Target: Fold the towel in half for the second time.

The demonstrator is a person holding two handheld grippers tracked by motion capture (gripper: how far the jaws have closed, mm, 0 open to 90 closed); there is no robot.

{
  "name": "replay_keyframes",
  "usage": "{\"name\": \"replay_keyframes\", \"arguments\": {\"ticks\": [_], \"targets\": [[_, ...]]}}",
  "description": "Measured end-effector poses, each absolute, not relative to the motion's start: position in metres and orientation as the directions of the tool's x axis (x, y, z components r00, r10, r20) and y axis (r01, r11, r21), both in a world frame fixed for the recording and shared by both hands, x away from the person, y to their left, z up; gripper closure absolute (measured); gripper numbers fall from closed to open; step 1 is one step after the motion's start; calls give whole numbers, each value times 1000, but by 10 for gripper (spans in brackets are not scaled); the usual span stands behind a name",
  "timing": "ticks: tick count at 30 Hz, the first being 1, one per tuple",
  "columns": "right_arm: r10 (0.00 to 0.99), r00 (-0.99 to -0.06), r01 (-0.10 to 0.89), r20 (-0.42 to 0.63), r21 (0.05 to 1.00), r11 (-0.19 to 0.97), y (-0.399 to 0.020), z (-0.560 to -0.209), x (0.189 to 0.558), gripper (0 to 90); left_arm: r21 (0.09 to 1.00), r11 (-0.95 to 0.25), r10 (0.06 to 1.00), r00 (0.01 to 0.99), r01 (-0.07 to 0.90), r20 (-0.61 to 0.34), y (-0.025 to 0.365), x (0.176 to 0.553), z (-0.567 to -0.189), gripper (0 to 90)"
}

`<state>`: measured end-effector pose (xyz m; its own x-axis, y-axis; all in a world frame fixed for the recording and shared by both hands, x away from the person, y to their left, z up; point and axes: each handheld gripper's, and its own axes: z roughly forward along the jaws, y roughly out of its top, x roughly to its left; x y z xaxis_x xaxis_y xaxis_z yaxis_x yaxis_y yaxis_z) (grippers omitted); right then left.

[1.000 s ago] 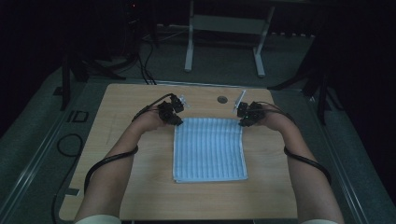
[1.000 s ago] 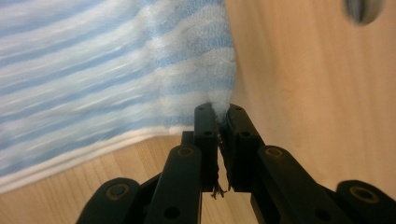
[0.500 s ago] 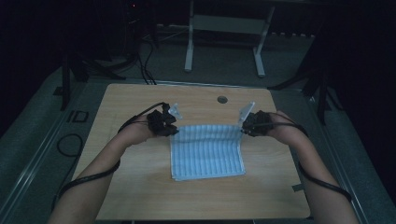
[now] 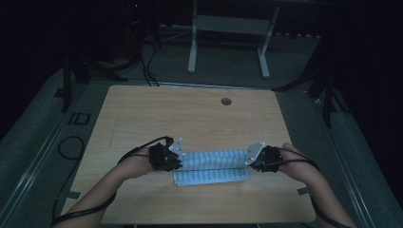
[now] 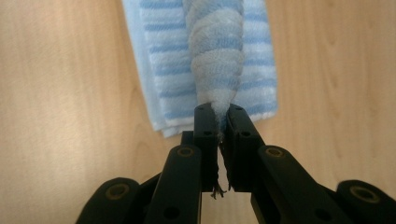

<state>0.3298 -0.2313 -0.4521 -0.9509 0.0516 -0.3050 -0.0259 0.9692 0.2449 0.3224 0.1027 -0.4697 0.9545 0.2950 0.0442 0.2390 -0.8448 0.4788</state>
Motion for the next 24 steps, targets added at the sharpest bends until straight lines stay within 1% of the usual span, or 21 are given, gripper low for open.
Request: {"name": "replay_keyframes", "arguments": {"ticks": [5, 6, 7, 8, 9, 10, 11, 12, 15, 18, 19, 20, 21, 22, 24], "targets": [[58, -961, -15, -270, 263, 965, -238, -463, 323, 837, 477, -848, 261, 965, 229, 0, 103, 315, -478, 824], [65, -965, -6, -252, 268, 963, -238, -465, 321, 834, 465, -855, 251, 968, 231, -19, 103, 314, -480, 802], [43, -973, -16, -228, 251, 968, -238, -472, 317, 814, 447, -865, 237, 971, 227, -33, 102, 312, -481, 720], [43, -973, -16, -228, 251, 968, -238, -472, 317, 814, 437, -872, 224, 974, 219, -41, 102, 310, -482, 720], [34, -972, -23, -232, 239, 971, -239, -474, 315, 798, 425, -878, 219, 975, 218, -47, 103, 309, -482, 664], [38, -974, -17, -224, 238, 971, -239, -474, 314, 768, 422, -879, 221, 974, 221, -49, 103, 309, -481, 632], [44, -975, -11, -216, 245, 969, -240, -473, 314, 755, 428, -875, 225, 973, 226, -54, 105, 309, -478, 628], [49, -977, -7, -209, 259, 966, -242, -471, 314, 735, 438, -868, 238, 970, 235, -48, 106, 310, -476, 599], [75, -977, 13, -199, 296, 955, -244, -462, 317, 670, 440, -864, 263, 965, 242, -14, 105, 312, -470, 600], [89, -969, 16, -229, 305, 952, -244, -456, 319, 645, 440, -865, 266, 964, 242, -9, 100, 314, -470, 600], [100, -968, 22, -231, 317, 948, -243, -453, 321, 610, 441, -863, 273, 962, 245, 0, 93, 318, -472, 600], [126, -966, 39, -224, 358, 933, -241, -450, 327, 655, 433, -866, 280, 960, 250, 6, 89, 320, -474, 600], [128, -970, 44, -209, 364, 930, -235, -455, 333, 743, 424, -869, 288, 958, 255, 13, 86, 323, -476, 600], [128, -970, 44, -209, 364, 930, -235, -455, 333, 743, 416, -869, 300, 954, 269, 10, 83, 327, -479, 600], [115, -975, 47, -189, 331, 942, -228, -466, 338, 757, 405, -868, 319, 948, 288, 10, 78, 333, -486, 600]]}}
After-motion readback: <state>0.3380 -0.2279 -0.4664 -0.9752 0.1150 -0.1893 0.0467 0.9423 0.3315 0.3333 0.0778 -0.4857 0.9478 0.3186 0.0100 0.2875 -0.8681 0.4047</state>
